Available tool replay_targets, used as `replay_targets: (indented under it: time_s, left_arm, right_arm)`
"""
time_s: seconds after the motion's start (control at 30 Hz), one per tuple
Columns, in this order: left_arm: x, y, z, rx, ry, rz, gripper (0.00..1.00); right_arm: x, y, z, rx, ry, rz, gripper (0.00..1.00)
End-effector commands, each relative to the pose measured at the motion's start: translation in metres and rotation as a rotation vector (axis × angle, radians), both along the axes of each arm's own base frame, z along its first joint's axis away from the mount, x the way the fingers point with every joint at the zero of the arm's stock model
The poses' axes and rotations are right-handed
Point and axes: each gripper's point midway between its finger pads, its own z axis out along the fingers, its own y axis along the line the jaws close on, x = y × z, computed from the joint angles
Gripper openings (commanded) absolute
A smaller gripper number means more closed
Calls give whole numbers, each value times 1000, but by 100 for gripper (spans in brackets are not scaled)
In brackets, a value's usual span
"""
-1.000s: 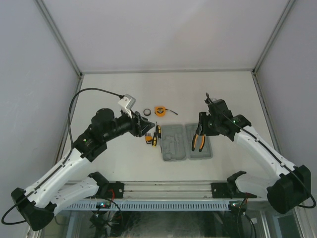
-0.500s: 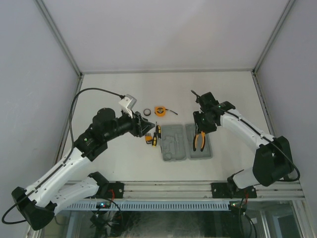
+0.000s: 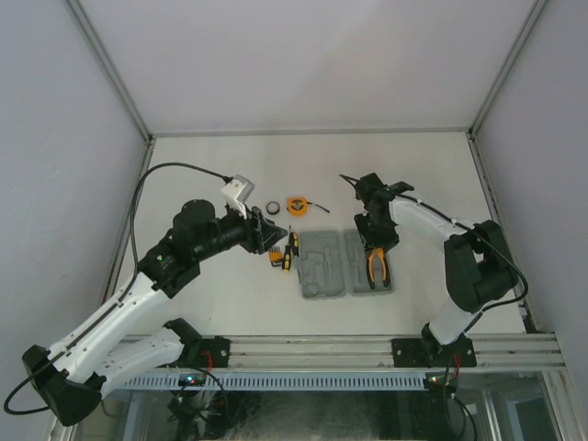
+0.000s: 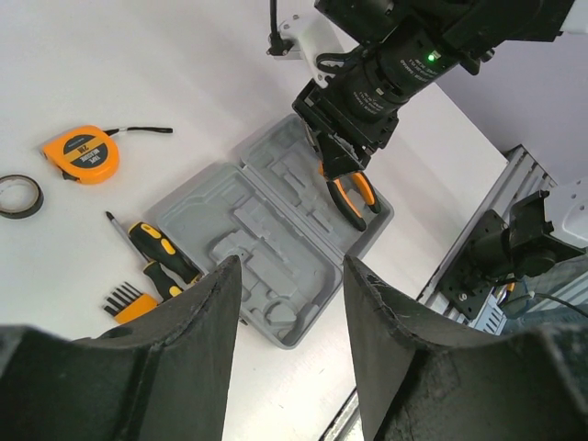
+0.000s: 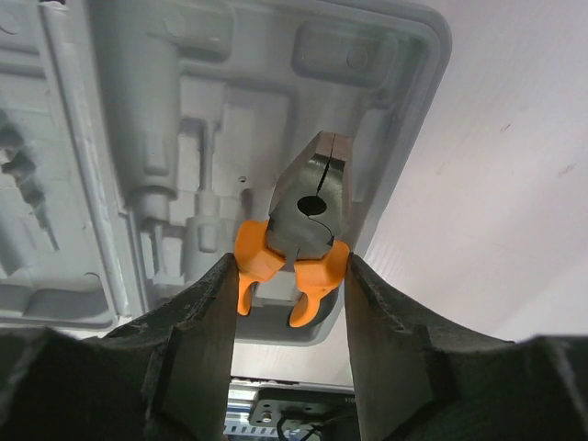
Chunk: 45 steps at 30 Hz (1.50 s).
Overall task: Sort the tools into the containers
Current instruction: Place the pliers in the storage box.
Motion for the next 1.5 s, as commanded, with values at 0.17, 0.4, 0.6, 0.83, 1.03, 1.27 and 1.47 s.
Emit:
replay_targets:
  time_s: [0.17,0.4,0.6,0.83,1.03,1.27,1.47]
  left_arm:
    - [0,0,-4,6,0,-15,52]
    - [4,5,-10,28,17,19,52]
    - [11,11,-24,52,68,77,52]
    - [16,18,-39,73,117,126,52]
    - [17,20,-50,79,154,143,52]
    - [17,23,-63,93,186,161,52]
    - [19,28,-74,108,209,199,52]
  right_arm:
    - [16,-3,2,-33,-24,15,0]
    - [15,-3,-4,-40,-2,0,16]
    - [17,0,-3,-26,-14,-11,29]
    - [19,1,3,-5,-33,-25,42]
    - [21,1,7,9,-49,-36,49]
    - [23,5,13,39,-70,-48,54]
    - [25,8,31,82,-137,-70,53]
